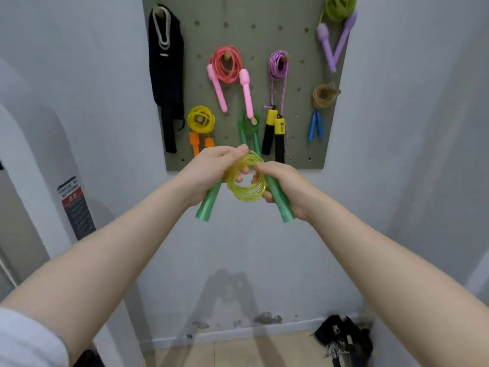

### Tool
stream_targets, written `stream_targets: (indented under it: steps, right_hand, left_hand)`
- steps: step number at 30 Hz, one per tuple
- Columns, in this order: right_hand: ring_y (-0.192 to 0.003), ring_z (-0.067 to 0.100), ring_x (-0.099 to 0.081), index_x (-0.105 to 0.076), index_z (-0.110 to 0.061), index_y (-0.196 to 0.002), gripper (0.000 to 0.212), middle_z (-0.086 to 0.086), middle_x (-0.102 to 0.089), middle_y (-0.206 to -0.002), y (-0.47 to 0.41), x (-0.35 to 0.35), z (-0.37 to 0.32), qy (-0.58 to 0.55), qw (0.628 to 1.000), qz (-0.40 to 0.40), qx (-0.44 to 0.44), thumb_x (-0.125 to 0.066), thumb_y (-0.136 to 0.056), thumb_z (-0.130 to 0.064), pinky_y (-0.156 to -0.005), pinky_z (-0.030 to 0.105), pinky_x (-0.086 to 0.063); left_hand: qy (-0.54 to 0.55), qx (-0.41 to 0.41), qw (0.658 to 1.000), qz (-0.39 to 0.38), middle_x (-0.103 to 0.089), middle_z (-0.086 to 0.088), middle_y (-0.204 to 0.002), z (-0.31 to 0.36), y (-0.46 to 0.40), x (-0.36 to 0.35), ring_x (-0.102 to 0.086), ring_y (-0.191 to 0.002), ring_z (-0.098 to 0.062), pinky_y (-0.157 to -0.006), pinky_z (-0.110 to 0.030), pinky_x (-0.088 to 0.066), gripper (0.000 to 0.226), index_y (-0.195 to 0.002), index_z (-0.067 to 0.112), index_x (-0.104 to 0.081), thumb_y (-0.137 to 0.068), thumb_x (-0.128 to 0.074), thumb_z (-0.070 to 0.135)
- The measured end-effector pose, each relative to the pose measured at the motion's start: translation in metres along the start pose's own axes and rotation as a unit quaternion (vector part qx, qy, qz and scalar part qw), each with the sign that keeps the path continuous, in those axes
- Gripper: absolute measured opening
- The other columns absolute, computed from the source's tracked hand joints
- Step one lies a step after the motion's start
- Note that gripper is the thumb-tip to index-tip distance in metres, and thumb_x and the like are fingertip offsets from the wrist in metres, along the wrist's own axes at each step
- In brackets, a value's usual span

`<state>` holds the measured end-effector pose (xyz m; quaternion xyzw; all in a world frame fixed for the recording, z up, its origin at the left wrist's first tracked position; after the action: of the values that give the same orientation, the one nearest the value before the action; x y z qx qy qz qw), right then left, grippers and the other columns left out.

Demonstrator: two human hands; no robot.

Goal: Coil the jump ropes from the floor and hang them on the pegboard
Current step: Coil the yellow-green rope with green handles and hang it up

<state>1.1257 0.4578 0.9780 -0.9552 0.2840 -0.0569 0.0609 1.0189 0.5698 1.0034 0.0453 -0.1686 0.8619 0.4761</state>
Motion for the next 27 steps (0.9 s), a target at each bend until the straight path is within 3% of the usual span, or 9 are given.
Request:
stream_targets:
  steps: [2,5,7,9,14,17,19,23,27]
  right_hand:
    - [-0.044,0.012,-0.041,-0.052,-0.011,-0.091,0.016,0.006,-0.05,-0.067,-0.036,0.012,-0.025,-0.019,0.999,0.02,0.028,-0.048,-0.095,-0.026,-0.045,0.023,-0.03]
    - [-0.048,0.014,-0.044,-0.051,-0.011,-0.103,0.015,0.004,-0.057,-0.071,-0.08,0.025,-0.06,0.017,0.996,0.048,0.08,-0.047,-0.096,-0.024,-0.044,0.021,-0.035]
    - [-0.05,0.015,-0.044,-0.051,-0.014,-0.115,0.02,0.005,-0.06,-0.077,-0.104,0.03,-0.079,0.063,0.99,0.044,0.12,-0.045,-0.097,-0.021,-0.045,0.024,-0.035]
    - [-0.048,0.015,-0.047,-0.049,-0.018,-0.124,0.027,0.007,-0.061,-0.08,-0.124,0.035,-0.096,0.108,0.982,0.028,0.15,-0.046,-0.097,-0.02,-0.046,0.025,-0.036]
    - [-0.059,0.012,-0.055,-0.053,-0.014,-0.11,0.017,0.001,-0.062,-0.081,-0.168,0.05,-0.133,0.17,0.959,0.077,0.215,-0.052,-0.094,-0.02,-0.057,0.029,-0.042]
    - [-0.081,0.015,-0.061,-0.051,-0.028,-0.104,0.014,-0.001,-0.065,-0.086,-0.198,0.069,-0.152,0.208,0.926,0.152,0.276,-0.055,-0.092,-0.028,-0.082,0.037,-0.049]
    - [-0.087,0.019,-0.063,-0.047,-0.038,-0.097,0.01,-0.002,-0.068,-0.088,-0.215,0.079,-0.169,0.233,0.902,0.195,0.306,-0.054,-0.09,-0.036,-0.089,0.045,-0.049]
    - [-0.082,0.018,-0.063,-0.045,-0.03,-0.102,0.011,-0.007,-0.066,-0.078,-0.245,0.086,-0.213,0.263,0.864,0.212,0.374,-0.052,-0.093,-0.031,-0.085,0.043,-0.05]
    - [-0.077,0.018,-0.06,-0.05,-0.021,-0.11,0.019,0.004,-0.068,-0.089,-0.274,0.081,-0.263,0.326,0.816,0.203,0.432,-0.051,-0.094,-0.029,-0.068,0.029,-0.047]
  left_hand:
    - [-0.021,-0.079,0.997,-0.014,-0.068,0.008,-0.078,0.018,-0.033,0.006,-0.063,-0.069,-0.006,-0.066,-0.024,-0.05,0.012,-0.095,0.019,-0.064,-0.09,-0.058,0.028]
    - [-0.054,-0.156,0.986,-0.005,-0.065,0.005,-0.098,0.036,-0.082,0.02,-0.062,-0.091,-0.009,-0.084,-0.019,-0.049,0.029,-0.112,0.016,-0.057,-0.085,-0.065,0.015]
    - [-0.124,-0.194,0.973,0.031,-0.059,0.014,-0.099,0.046,-0.112,0.031,-0.056,-0.098,-0.007,-0.084,-0.014,-0.043,0.031,-0.117,0.016,-0.054,-0.086,-0.063,0.015]
    - [-0.197,-0.222,0.953,0.064,-0.059,0.015,-0.097,0.055,-0.14,0.042,-0.055,-0.098,-0.009,-0.085,-0.02,-0.043,0.03,-0.119,0.019,-0.053,-0.089,-0.059,0.02]
    - [-0.236,-0.298,0.92,0.097,-0.062,0.008,-0.108,0.085,-0.191,0.058,-0.056,-0.067,0.004,-0.079,-0.027,-0.049,0.032,-0.125,0.023,-0.053,-0.093,-0.054,0.024]
    - [-0.228,-0.33,0.909,0.111,-0.062,0.012,-0.107,0.107,-0.22,0.058,-0.059,-0.088,0.0,-0.087,-0.025,-0.048,0.032,-0.125,0.026,-0.055,-0.093,-0.053,0.026]
    - [-0.227,-0.354,0.898,0.132,-0.062,0.012,-0.115,0.123,-0.238,0.058,-0.055,-0.103,-0.003,-0.092,-0.017,-0.041,0.033,-0.126,0.025,-0.055,-0.093,-0.053,0.026]
    - [-0.233,-0.41,0.863,0.184,-0.062,0.006,-0.115,0.156,-0.271,0.067,-0.055,-0.102,-0.005,-0.082,-0.009,-0.037,0.034,-0.128,0.021,-0.054,-0.095,-0.05,0.022]
    - [-0.285,-0.447,0.807,0.26,-0.064,-0.002,-0.111,0.189,-0.299,0.091,-0.059,-0.102,-0.02,-0.082,-0.021,-0.039,0.036,-0.131,0.017,-0.051,-0.096,-0.047,0.022]
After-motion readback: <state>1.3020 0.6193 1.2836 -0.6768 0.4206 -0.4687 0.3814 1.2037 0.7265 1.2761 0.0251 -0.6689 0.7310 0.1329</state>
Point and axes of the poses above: each hand's wrist, its own y-axis away from the middle knuckle, its own x-axis out of the back of the hand, z = x × y, the point moved 2 cm from there along -y, towards the middle knuckle
